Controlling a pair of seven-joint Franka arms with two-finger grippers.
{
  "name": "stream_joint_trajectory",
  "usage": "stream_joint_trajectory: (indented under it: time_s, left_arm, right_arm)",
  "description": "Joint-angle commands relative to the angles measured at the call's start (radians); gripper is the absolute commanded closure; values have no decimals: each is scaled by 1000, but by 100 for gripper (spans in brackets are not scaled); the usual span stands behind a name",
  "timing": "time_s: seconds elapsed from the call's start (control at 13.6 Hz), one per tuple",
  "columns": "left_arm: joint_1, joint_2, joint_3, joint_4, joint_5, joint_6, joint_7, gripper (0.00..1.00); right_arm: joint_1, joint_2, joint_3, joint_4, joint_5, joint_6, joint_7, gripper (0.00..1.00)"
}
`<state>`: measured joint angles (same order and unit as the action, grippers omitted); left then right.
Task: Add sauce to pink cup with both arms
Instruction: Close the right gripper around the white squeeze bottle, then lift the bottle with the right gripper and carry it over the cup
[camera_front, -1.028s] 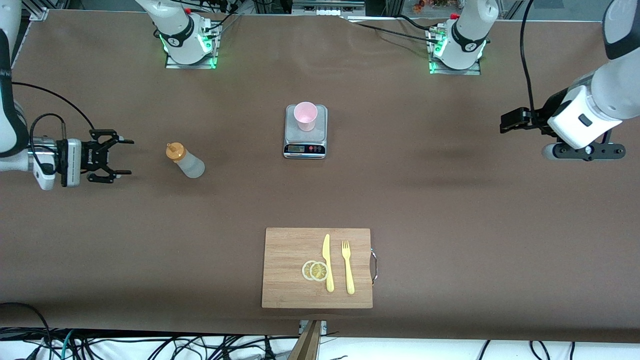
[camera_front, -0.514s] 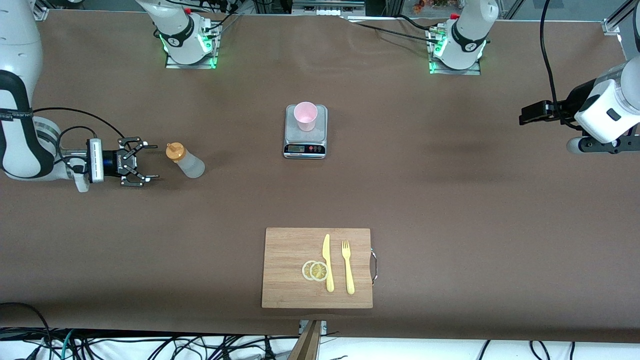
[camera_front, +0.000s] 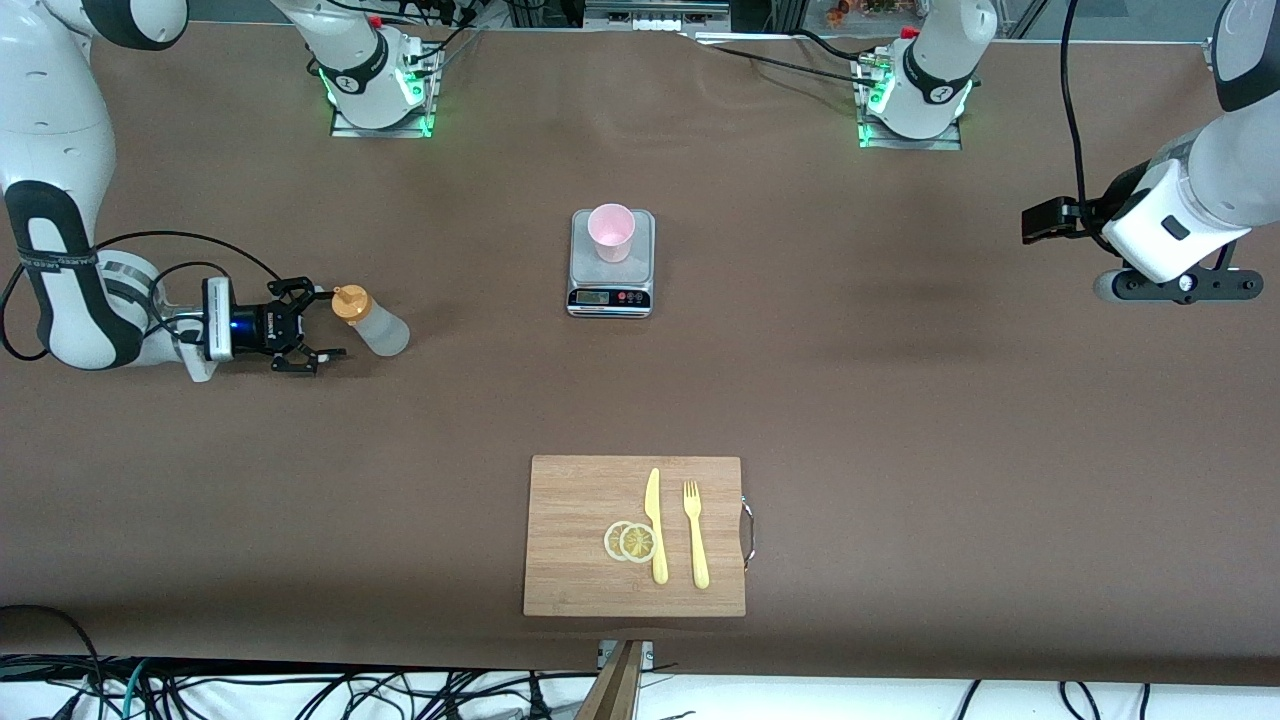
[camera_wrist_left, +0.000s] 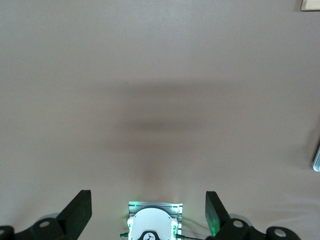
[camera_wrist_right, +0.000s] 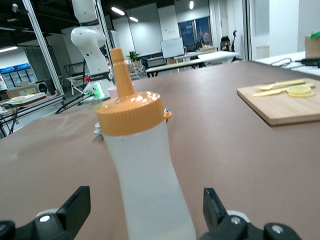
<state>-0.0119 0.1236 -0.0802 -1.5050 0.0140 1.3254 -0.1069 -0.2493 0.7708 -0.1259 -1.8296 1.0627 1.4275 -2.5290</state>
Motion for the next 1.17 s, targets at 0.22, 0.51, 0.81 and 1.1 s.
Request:
stream_joint_trajectory:
  time_s: [0.22,0.51,0.81,1.1]
  left_arm:
    - [12,-16,-9,-24,23,-2,21,0]
    - [6,-10,-9,-15,23,-2,15,0]
    - [6,-10,-9,-15,24,-2,18,0]
    - [9,-10,-9,-14,24,-2,18,0]
  right_arm:
    - [45,65,35,24,80,2,-34,0]
    - [57,70,69,33,85,19,18,0]
    - [61,70,69,42,36,19,55,42]
    - [73,62,69,81,-52,18,144,100]
